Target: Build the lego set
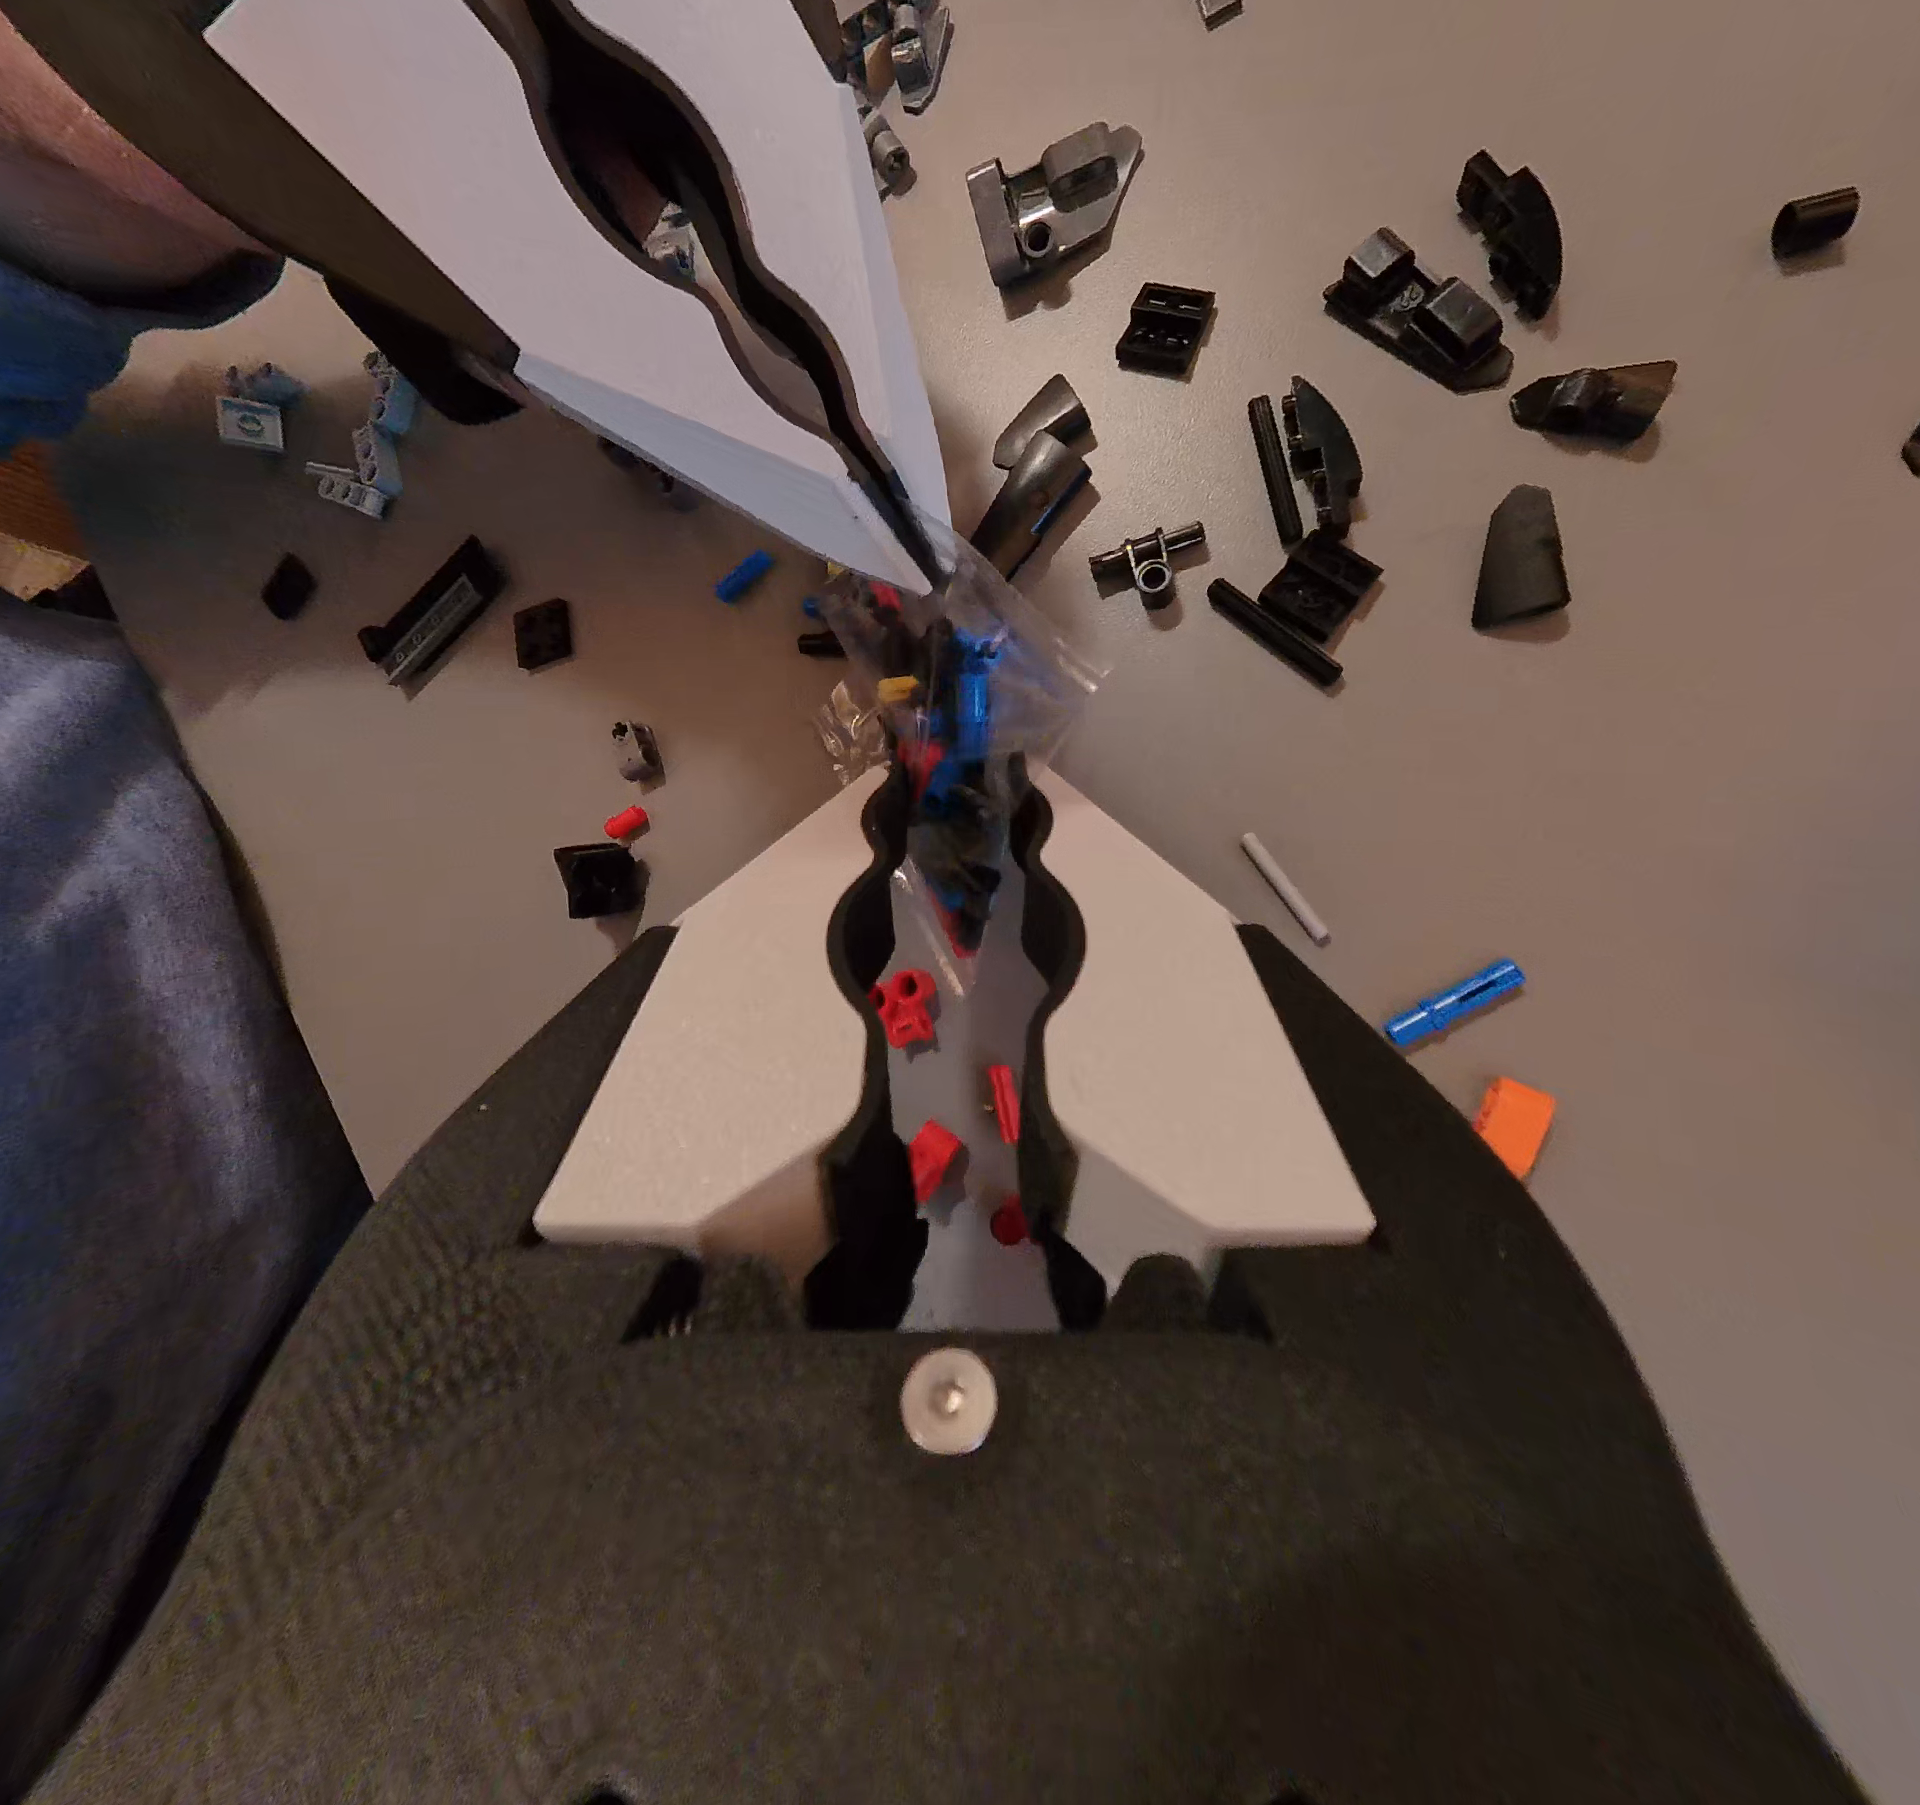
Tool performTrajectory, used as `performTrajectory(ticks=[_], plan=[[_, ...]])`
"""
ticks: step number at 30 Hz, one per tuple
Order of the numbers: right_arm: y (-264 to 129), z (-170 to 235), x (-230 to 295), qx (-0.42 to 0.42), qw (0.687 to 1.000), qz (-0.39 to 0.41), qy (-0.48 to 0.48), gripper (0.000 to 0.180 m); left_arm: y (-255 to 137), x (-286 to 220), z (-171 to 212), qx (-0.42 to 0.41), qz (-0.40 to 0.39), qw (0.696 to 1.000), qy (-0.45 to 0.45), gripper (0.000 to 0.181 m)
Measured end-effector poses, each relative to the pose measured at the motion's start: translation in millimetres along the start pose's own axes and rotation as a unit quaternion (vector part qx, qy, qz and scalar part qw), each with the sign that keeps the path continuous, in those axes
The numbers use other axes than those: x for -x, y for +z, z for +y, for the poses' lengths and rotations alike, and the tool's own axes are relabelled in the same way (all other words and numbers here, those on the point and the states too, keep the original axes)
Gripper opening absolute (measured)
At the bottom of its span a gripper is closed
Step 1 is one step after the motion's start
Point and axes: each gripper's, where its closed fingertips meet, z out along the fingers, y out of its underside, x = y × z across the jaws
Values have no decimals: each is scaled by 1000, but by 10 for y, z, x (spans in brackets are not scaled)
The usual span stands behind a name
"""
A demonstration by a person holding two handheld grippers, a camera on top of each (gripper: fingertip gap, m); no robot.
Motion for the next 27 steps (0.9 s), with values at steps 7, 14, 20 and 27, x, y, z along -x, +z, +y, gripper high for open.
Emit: performTrajectory(ticks=[7,14,20,27], plan=[[-21,16,-9,2,1000,2,0,16,6,10,0,-3,2,1000,-4,0],[-49,15,-8,7,1000,12,-9,15,-9,23,-12,-5,0,1000,-3,0],[-43,25,-15,11,1000,14,-8,15,-9,16,-3,-5,5,1000,-4,0],[-77,9,-40,8,1000,22,-8,16,-28,16,-22,-7,5,1000,0,0]])
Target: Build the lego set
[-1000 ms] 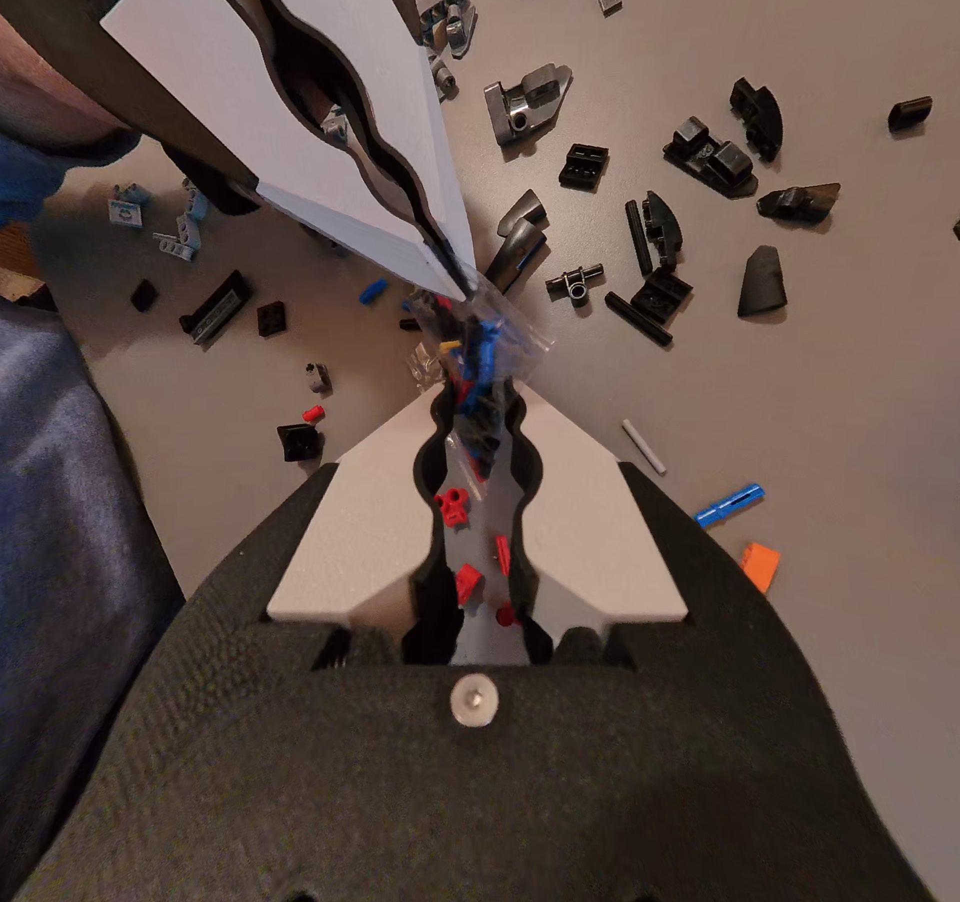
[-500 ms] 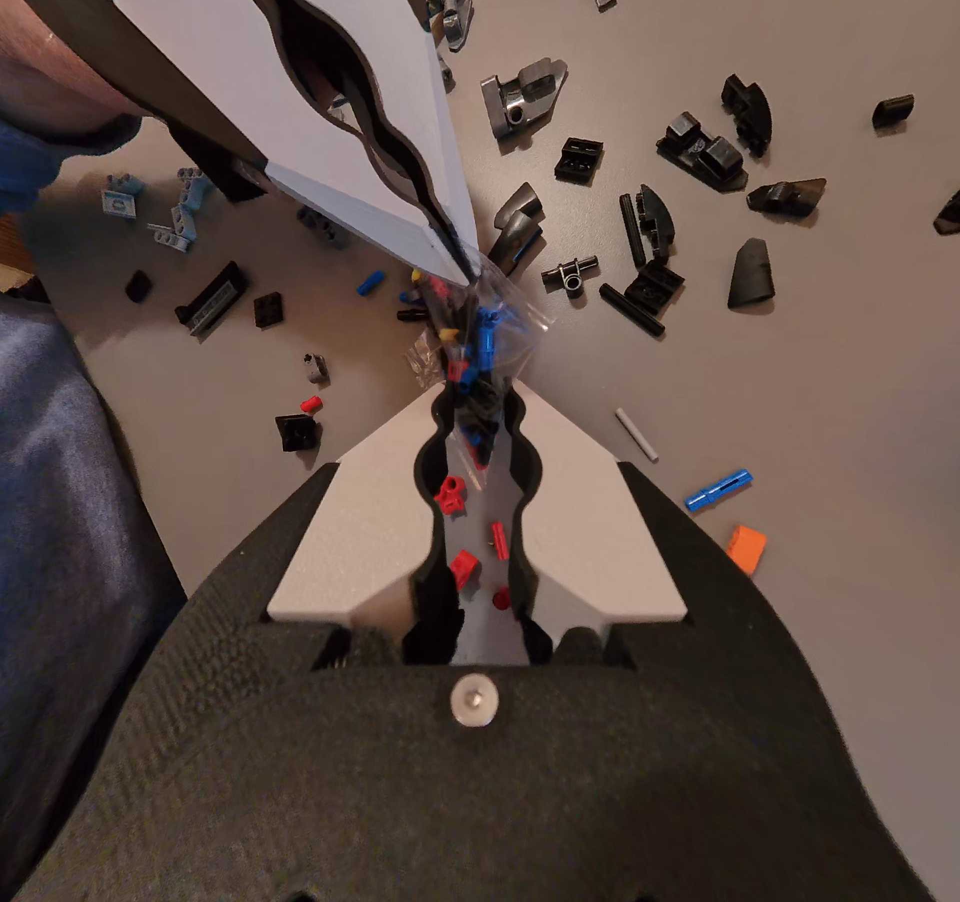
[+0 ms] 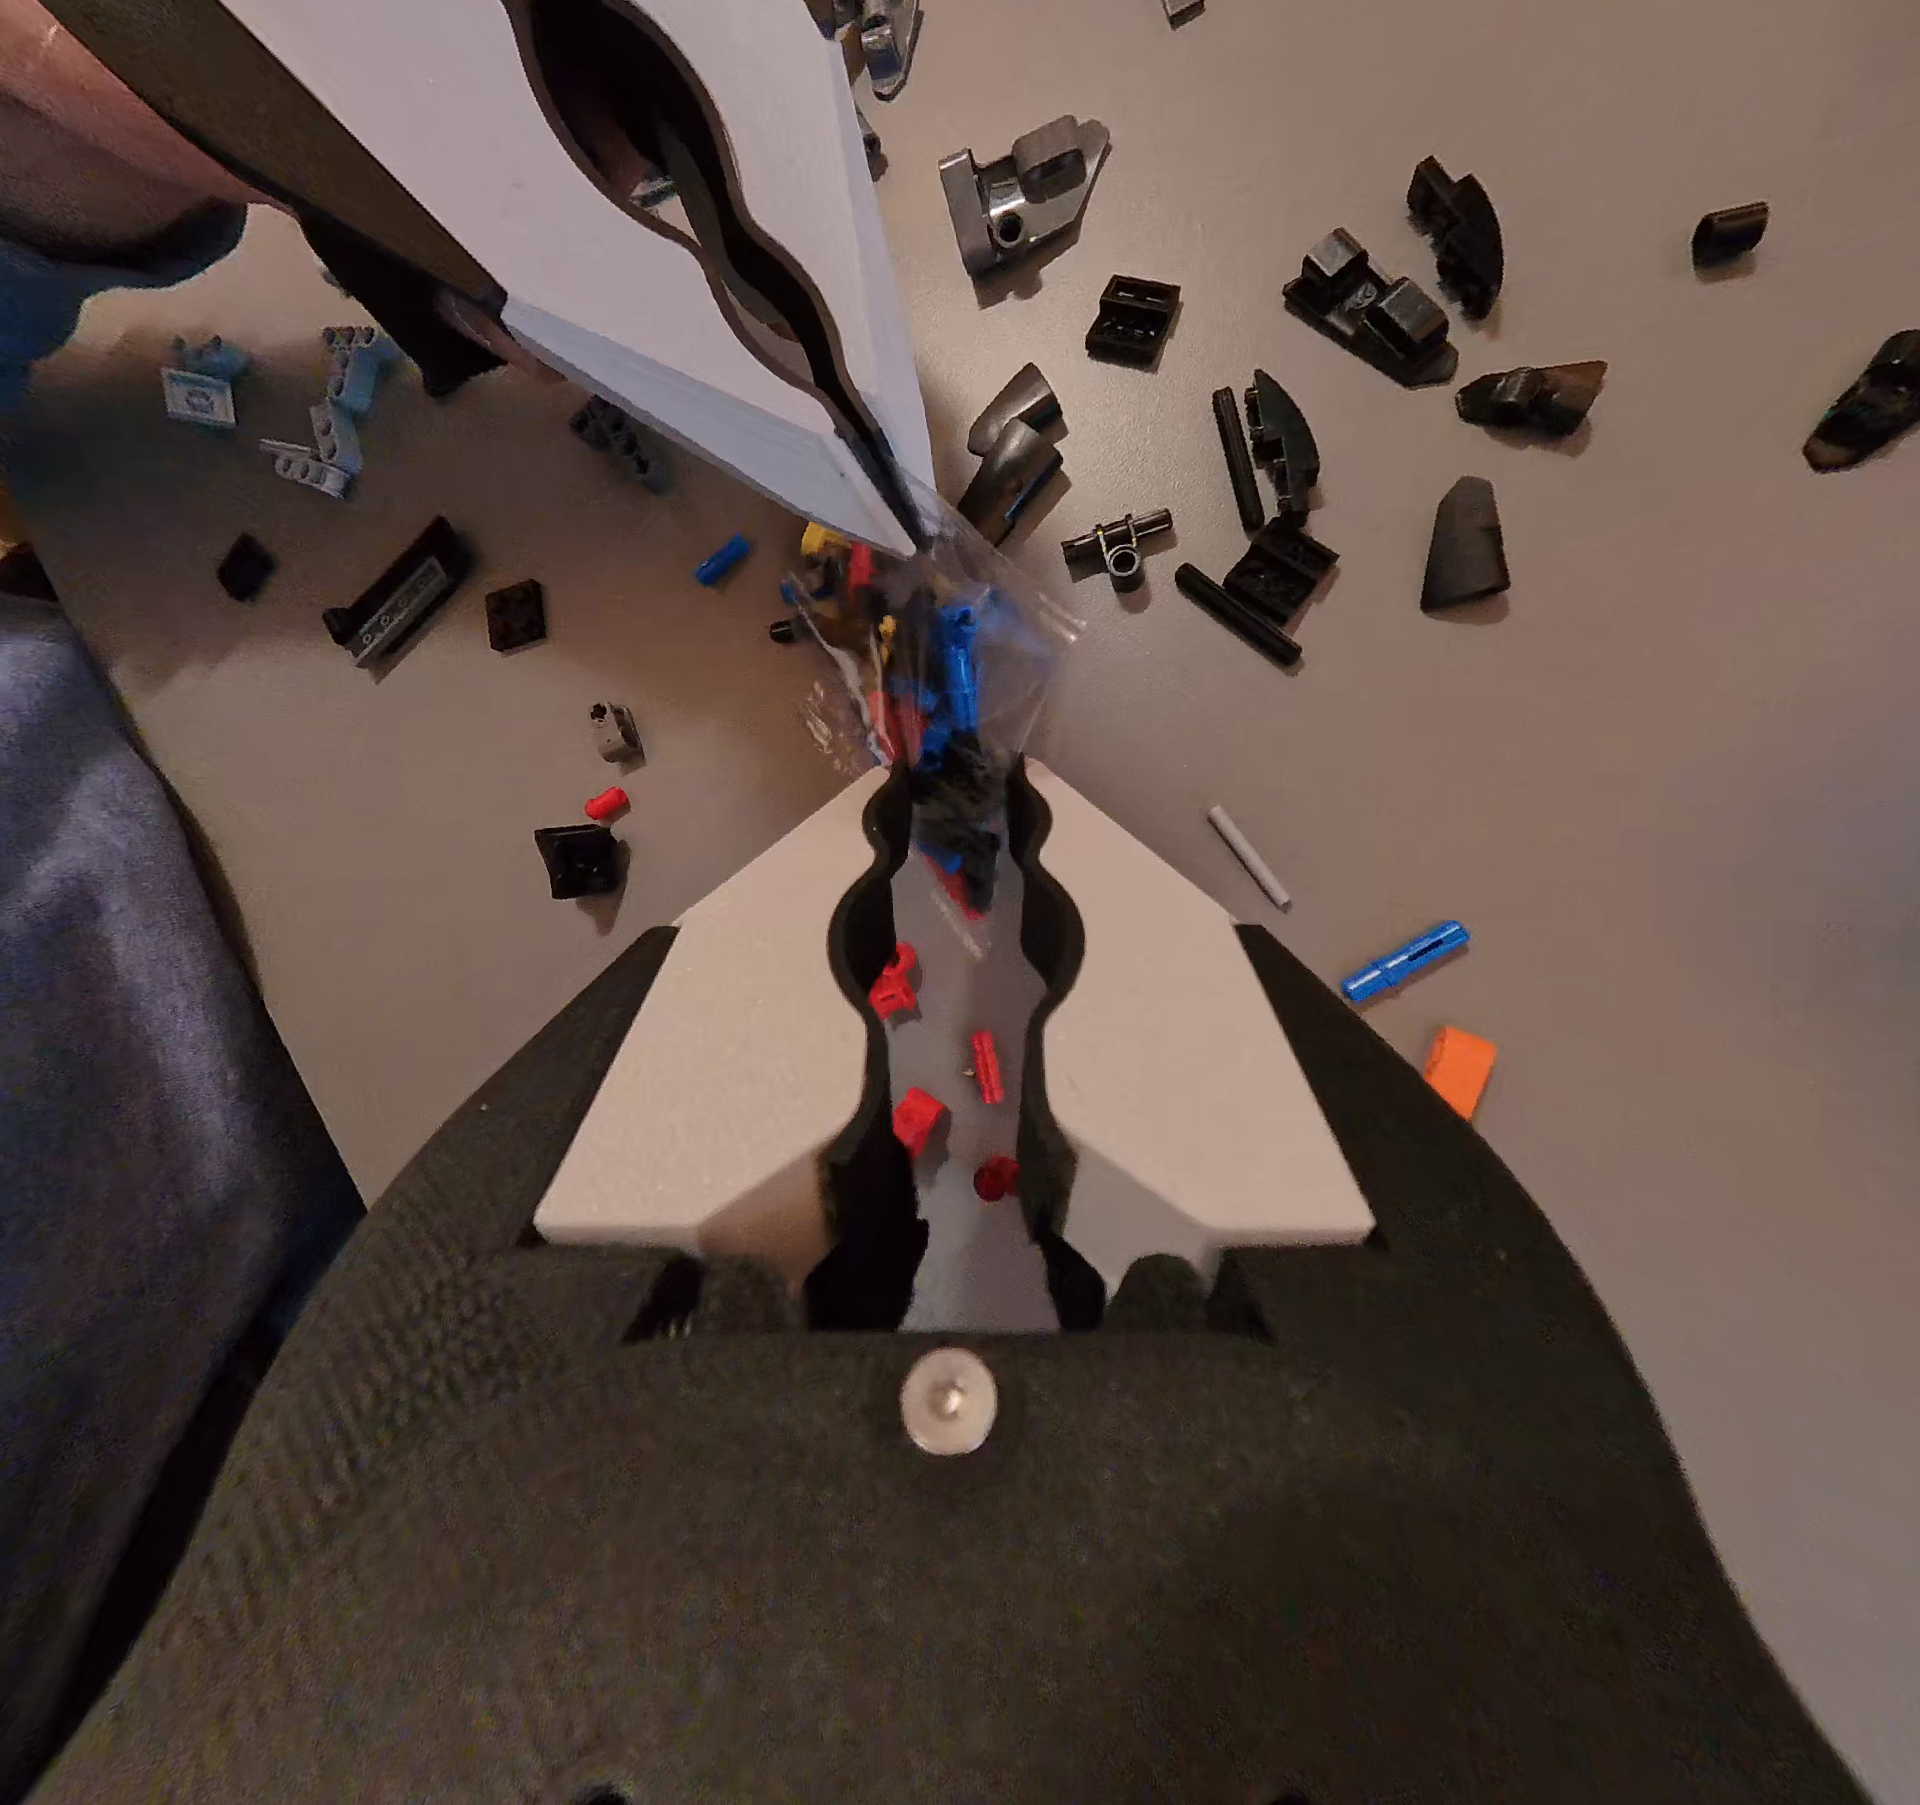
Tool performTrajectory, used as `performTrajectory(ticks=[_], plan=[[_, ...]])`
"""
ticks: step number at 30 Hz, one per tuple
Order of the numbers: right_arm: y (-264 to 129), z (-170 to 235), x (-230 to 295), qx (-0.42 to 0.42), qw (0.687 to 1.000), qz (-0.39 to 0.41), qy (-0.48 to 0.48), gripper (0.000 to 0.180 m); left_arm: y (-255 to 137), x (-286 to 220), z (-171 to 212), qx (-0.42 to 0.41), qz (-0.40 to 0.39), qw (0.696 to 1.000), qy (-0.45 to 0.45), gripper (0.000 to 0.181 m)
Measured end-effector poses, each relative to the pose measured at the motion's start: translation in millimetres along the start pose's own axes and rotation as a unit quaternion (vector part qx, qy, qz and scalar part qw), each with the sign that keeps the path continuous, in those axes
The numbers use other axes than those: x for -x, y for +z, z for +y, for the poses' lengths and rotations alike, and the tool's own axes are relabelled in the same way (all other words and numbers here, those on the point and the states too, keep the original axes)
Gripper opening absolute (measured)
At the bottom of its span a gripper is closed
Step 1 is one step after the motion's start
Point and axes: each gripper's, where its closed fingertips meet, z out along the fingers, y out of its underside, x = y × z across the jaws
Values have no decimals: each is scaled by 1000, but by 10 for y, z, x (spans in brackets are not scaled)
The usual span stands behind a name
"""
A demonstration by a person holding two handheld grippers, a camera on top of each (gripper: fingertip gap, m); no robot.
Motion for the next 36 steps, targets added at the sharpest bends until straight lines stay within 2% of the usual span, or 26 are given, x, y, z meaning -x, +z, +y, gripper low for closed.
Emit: performTrajectory(ticks=[8,27,36], plan=[[-50,38,-58,-1,1000,7,7,17,-9,12,-2,-1,0,1000,1,0],[-69,-8,9,5,1000,3,-19,3,-58,58,-15,-10,1,1000,-2,0],[-64,-52,13,8,1000,4,-28,2,-74,97,14,-8,0,1000,-4,0]])
